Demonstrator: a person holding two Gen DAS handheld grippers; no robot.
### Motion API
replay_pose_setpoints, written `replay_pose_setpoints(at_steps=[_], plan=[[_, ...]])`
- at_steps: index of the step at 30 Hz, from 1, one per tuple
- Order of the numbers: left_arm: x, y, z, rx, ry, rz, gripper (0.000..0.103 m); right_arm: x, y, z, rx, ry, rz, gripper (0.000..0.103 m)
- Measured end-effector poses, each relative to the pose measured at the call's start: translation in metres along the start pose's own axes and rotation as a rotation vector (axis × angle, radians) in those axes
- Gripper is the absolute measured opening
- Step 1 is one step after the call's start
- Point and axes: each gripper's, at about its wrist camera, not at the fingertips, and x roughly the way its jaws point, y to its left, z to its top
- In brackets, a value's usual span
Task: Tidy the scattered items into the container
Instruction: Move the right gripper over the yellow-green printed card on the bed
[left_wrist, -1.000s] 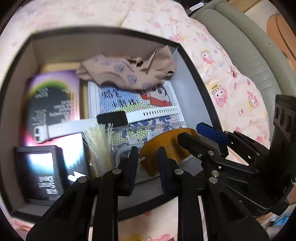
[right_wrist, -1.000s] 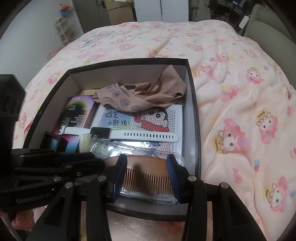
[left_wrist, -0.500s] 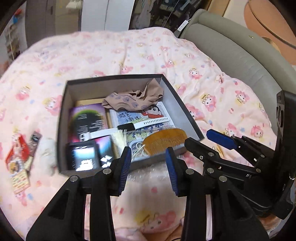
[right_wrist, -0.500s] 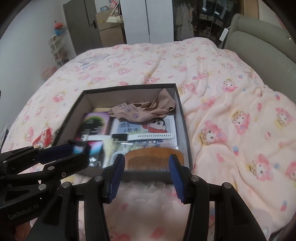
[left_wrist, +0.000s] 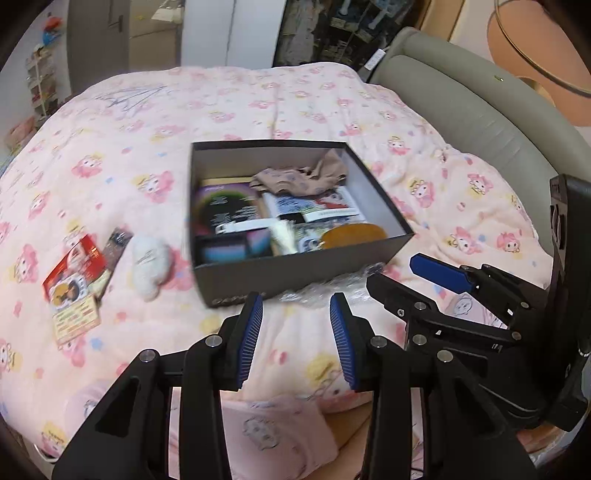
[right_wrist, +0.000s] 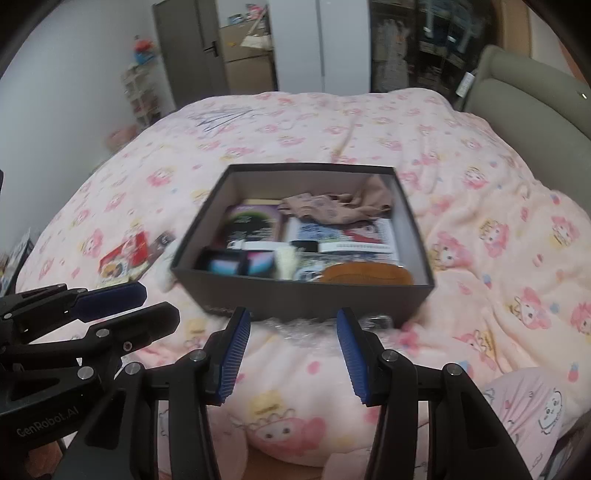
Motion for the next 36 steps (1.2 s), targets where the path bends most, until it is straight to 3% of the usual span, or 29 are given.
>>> replay_pose_setpoints(at_steps=[4,9,22,26,36], plan=[[-0.009,0.030,-0.015,-0.047,0.007,0.039,0.038,0.010,0.036,-0.003,-0.061,0.031,0.049,0.045],[-0.022,0.078,-0.038,-0.129,-0.005,0.096,0.030,0.034,0.085,-0.006,-0.120,0.091,0.140,0.045],[-0.019,0.207,-0.077,-0.391,-0.016,0.116,0.032,0.115,0.200,0.001,-0.223,0.267,0.330,0.045],[-0.008,0.242,-0.083,-0.447,-0.009,0.106,0.037,0.138,0.221,0.008,-0.241,0.297,0.352,0.045],[0.035,0.335,-0.087,-0.591,0.042,0.134,0.037,0.212,0.248,0.032,-0.274,0.372,0.329,0.045]])
